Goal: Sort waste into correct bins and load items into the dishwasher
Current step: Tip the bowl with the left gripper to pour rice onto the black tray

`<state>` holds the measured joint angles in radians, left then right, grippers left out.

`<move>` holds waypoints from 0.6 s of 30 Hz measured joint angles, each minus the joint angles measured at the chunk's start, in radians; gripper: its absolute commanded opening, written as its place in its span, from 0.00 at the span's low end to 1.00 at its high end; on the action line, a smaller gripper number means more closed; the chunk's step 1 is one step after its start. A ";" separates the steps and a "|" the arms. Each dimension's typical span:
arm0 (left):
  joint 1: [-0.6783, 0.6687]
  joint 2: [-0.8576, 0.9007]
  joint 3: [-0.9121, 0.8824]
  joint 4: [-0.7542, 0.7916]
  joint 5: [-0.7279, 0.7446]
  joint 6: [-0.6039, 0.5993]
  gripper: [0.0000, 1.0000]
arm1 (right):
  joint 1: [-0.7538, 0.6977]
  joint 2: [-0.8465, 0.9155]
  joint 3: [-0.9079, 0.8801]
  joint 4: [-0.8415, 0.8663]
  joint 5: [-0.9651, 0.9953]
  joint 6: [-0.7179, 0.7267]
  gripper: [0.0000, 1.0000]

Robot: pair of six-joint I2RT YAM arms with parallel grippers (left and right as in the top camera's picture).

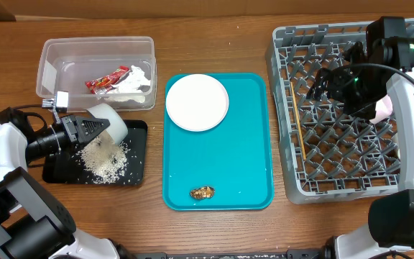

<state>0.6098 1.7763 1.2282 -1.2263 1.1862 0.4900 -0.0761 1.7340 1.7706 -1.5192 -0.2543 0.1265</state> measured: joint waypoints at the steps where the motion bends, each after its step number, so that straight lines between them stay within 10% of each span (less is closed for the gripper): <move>1: 0.000 0.000 0.000 0.000 0.001 0.006 0.04 | 0.000 0.000 0.000 0.000 0.000 0.000 1.00; 18: 0.000 -0.001 -0.002 -0.048 0.008 0.046 0.04 | 0.000 0.000 0.000 0.000 0.000 0.000 1.00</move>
<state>0.6094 1.7756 1.2263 -1.2747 1.1938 0.5358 -0.0761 1.7340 1.7706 -1.5196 -0.2539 0.1265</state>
